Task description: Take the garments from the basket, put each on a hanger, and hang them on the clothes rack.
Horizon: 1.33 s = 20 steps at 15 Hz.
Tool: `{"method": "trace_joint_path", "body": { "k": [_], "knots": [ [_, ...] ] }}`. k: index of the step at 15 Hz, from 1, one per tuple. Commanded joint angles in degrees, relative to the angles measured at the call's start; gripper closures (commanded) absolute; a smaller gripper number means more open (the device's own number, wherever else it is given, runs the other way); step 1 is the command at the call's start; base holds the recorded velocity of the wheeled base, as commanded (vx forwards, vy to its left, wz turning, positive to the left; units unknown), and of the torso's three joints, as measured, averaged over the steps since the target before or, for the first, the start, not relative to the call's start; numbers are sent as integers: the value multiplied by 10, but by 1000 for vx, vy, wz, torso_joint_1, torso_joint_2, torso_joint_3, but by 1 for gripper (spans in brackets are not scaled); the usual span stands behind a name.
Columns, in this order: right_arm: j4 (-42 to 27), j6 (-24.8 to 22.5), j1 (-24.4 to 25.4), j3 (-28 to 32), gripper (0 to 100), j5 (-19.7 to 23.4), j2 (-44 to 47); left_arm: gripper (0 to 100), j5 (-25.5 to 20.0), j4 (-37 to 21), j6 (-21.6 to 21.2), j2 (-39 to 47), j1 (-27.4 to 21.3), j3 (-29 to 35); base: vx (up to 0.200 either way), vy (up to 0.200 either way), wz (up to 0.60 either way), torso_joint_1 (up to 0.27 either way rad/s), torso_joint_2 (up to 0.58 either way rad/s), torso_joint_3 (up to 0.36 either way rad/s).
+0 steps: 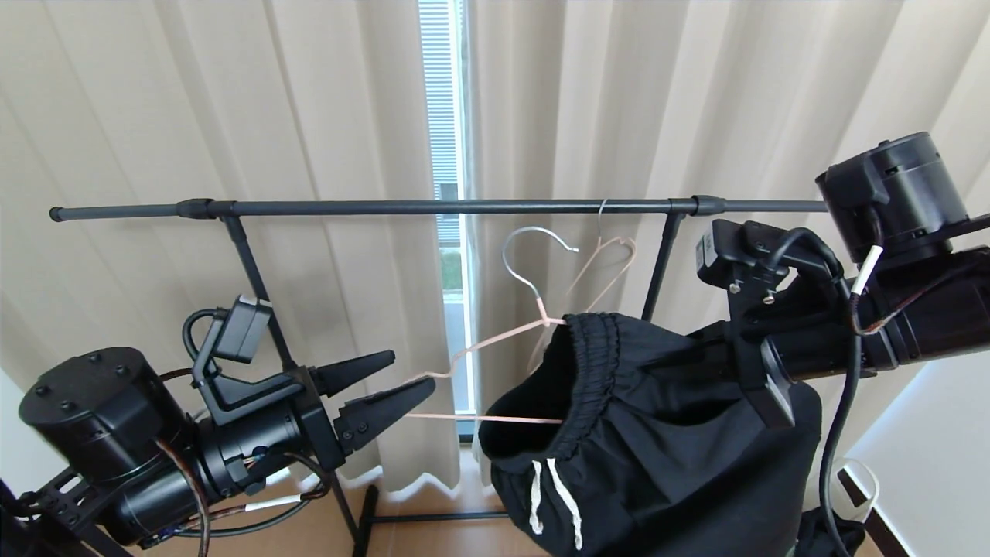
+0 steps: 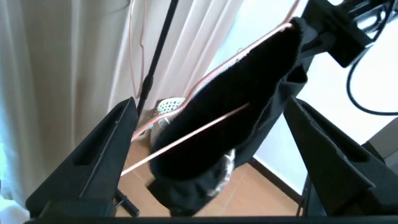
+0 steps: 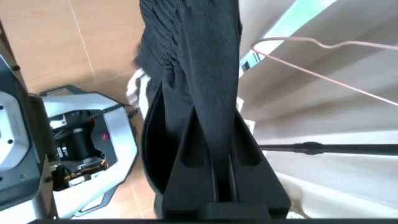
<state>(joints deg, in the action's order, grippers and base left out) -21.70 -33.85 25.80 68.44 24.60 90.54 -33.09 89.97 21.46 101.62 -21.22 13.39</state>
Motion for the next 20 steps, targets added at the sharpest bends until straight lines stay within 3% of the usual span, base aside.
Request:
{"method": "trace_joint_path", "body": {
  "k": [1, 3, 6, 8, 11, 16, 20],
  "knots": [
    [39, 19, 2, -46, 100, -3, -37, 0, 0, 0, -51, 54, 0, -1, 0, 0, 0, 0, 0, 0],
    [104, 55, 13, -107, 100, -26, -60, 0, 7, 0, -113, 74, -13, -7, 0, 0, 0, 0, 0, 0],
    [217, 96, 38, -195, 100, -80, -92, 0, 72, 0, -140, 101, -54, -8, 0, 0, 0, 0, 0, 0],
    [256, 114, 40, -226, 100, -85, -105, 0, 109, 0, -151, 127, -80, -6, 0, 0, 0, 0, 0, 0],
    [267, 115, 40, -230, 100, -91, -134, 0, 141, 0, -174, 163, -99, -4, 0, 0, 0, 0, 0, 0],
    [270, 114, 42, -245, 100, -90, -143, 0, 147, 0, -171, 175, -99, 11, 0, 0, 0, 0, 0, 0],
    [270, 115, 65, -251, 100, -90, -157, 0, 186, 0, -158, 183, -105, 30, 0, 0, 0, 0, 0, 0]
  ]
}}
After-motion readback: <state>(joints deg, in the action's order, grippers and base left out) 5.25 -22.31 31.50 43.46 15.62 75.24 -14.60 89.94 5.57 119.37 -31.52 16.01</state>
